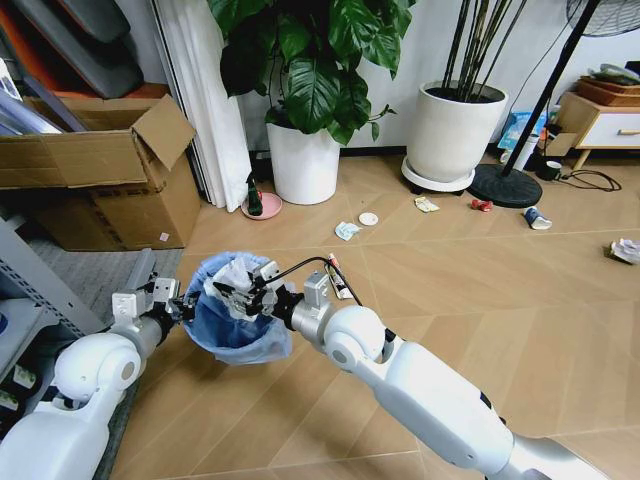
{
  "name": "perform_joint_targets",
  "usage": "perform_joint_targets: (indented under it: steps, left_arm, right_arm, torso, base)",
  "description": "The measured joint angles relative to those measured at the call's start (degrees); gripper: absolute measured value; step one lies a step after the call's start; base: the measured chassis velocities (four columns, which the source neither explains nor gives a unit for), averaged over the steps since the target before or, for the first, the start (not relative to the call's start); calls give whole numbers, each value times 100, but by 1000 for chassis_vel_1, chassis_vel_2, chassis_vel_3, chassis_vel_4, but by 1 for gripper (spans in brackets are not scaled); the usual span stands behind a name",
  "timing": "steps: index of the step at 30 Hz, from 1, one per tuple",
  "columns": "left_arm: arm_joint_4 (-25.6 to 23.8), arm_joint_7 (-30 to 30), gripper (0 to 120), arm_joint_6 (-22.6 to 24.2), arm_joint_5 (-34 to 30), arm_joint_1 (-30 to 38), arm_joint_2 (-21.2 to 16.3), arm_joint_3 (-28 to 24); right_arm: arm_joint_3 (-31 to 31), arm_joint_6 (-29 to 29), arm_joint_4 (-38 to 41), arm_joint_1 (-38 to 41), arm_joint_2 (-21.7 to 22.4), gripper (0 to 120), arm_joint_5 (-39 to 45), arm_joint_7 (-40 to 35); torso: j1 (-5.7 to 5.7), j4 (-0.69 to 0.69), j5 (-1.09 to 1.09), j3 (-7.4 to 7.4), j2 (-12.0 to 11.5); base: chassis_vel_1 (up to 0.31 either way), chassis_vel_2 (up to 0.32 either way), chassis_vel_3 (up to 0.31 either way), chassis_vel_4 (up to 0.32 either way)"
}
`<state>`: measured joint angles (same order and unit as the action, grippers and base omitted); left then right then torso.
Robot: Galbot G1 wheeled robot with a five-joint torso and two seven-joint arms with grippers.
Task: Pick up the trash bin and place the garbage on the floor into it.
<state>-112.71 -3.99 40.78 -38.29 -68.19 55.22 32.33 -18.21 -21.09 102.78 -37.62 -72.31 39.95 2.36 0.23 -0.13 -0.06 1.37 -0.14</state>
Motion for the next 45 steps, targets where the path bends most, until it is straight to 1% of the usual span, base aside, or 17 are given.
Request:
perform_joint_targets:
  steps: [1,4,5,7,8,12,13,16,18,21,23,24,27,28,30,35,45]
  left_arm:
    - [0,0,0,0,0,0,0,0]
    - [16,0,0,-6,-1,31,27,0]
    - [16,0,0,-6,-1,31,27,0]
    - [25,0,0,-12,0,33,41,4]
    - [25,0,0,-12,0,33,41,4]
    - [39,2,0,-53,22,10,69,46]
    - [39,2,0,-53,22,10,69,46]
    - [21,15,0,-86,44,-56,100,88]
    - [16,16,0,-90,46,-59,101,89]
    - [-16,18,0,-106,75,-65,121,108]
    - [-24,20,0,-123,111,-69,137,114]
    - [-24,20,0,-123,111,-69,137,114]
    - [-53,22,0,-137,137,-79,160,122]
    - [-53,22,0,-137,137,-79,160,122]
    - [-76,23,0,-142,154,-104,172,126]
    - [-103,25,0,-163,216,-140,218,116]
    - [-179,26,0,-224,283,-247,209,119]
  right_arm:
    - [0,0,0,0,0,61,0,0]
    - [5,36,-51,4,-18,74,-11,-19]
    - [5,36,-51,4,-18,74,-11,-19]
    - [133,56,-71,15,-72,86,-45,-80]
    - [133,56,-71,15,-72,86,-45,-80]
    - [454,45,-6,18,-108,98,-48,-280]
    - [454,45,-6,18,-108,98,-48,-280]
    - [1265,-8,149,-194,-41,100,-142,-576]
    - [1394,-19,160,-257,-15,100,-187,-587]
    - [2026,-51,171,-737,146,100,-556,-577]
    - [2288,-44,130,-992,220,100,-765,-519]
    - [2288,-44,130,-992,220,100,-765,-519]
    - [2762,55,-28,-1465,355,100,-1093,-382]
    - [2762,55,-28,-1465,355,100,-1093,-382]
    - [3067,157,-112,-1726,401,100,-1208,-299]
    - [3428,286,-224,-2031,394,100,-1281,-208]
    - [3693,427,-425,-2241,340,100,-1404,-26]
  torso:
    - [0,0,0,0,0]
    - [0,0,0,0,0]
    - [0,0,0,0,0]
    - [0,0,0,0,0]
    - [0,0,0,0,0]
    - [0,0,1,0,0]
    - [0,0,1,0,0]
    - [0,0,1,0,0]
    - [0,0,1,0,0]
    - [0,-1,2,0,-1]
    - [0,-1,3,0,-1]
    - [0,-1,3,0,-1]
    - [0,-1,4,0,-1]
    - [0,-1,4,0,-1]
    - [0,-1,3,-1,-1]
    - [-1,0,3,-1,-1]
    - [-1,-1,1,0,-1]
  base:
    - [0,0,0,0]
    - [0,0,0,0]
    - [0,0,0,0]
    - [0,0,0,0]
    - [0,0,0,0]
    - [0,0,0,0]
    - [0,0,0,0]
    - [0,0,0,0]
    - [0,0,0,0]
    - [0,0,0,0]
    - [0,0,0,0]
    - [0,0,0,0]
    - [0,0,0,0]
    - [0,0,0,0]
    - [0,0,0,0]
    - [0,0,0,0]
    - [-101,105,117,-114]
